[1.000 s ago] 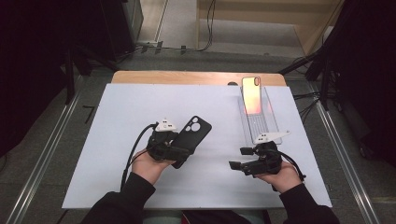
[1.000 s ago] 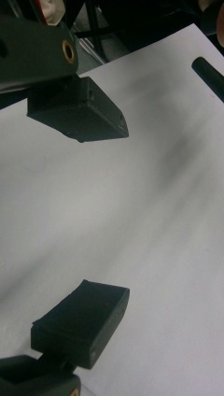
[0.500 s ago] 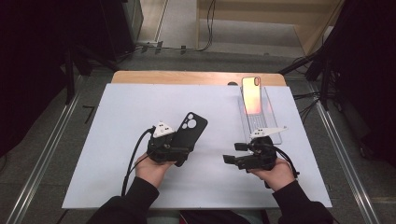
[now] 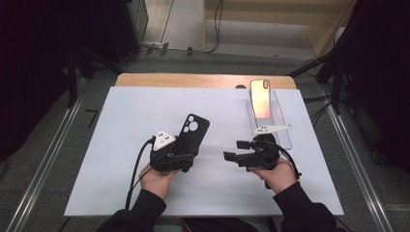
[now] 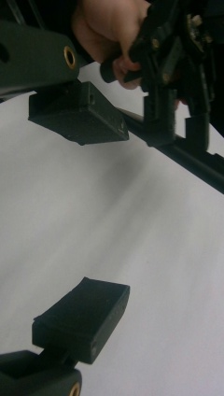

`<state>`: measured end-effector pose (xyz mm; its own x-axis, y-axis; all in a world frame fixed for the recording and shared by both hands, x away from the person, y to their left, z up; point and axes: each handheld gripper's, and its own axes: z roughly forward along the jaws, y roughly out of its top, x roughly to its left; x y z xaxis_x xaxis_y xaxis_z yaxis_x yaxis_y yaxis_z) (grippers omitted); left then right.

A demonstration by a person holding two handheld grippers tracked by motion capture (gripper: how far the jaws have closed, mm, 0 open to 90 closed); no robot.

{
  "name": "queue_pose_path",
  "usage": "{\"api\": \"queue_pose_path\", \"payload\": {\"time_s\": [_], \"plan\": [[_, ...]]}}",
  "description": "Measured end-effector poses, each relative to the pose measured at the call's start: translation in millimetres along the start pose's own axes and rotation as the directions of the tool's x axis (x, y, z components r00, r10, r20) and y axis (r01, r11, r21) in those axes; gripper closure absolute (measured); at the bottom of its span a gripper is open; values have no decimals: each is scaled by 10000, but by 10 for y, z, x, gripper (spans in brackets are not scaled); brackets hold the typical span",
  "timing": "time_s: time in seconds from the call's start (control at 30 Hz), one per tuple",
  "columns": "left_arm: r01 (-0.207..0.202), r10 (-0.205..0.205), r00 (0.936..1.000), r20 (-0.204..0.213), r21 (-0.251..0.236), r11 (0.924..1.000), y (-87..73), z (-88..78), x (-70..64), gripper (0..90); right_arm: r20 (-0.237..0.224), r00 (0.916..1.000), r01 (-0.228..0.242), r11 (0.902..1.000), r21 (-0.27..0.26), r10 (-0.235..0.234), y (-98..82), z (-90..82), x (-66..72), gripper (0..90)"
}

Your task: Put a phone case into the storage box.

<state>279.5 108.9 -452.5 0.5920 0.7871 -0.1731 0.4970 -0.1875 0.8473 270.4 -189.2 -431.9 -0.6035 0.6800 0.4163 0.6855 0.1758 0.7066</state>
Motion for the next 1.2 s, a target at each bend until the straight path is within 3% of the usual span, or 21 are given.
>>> {"api": "queue_pose_path", "payload": {"time_s": [0.17, 0.37, 0.8, 1.2], "plan": [[52, -48, 9994, 341, -99, 9999, -49, 40, -32, 152, 79, 9999, -129, 9995, -281, 131, 73, 27, 17, 207], [-258, 263, 9994, 237, -208, 9995, -72, 65, -93, 152, -112, 9983, -576, 9956, -734, 569, 177, 47, 23, 207], [208, -174, 9991, 391, -887, 9958, -181, 104, -132, 152, -44, 9984, -566, 9948, -847, 564, 377, 210, 78, 206], [159, -125, 9992, 383, -902, 9958, -173, 85, -173, 152, -62, 9976, -688, 9941, -842, 685, 536, 375, 89, 207]]}}
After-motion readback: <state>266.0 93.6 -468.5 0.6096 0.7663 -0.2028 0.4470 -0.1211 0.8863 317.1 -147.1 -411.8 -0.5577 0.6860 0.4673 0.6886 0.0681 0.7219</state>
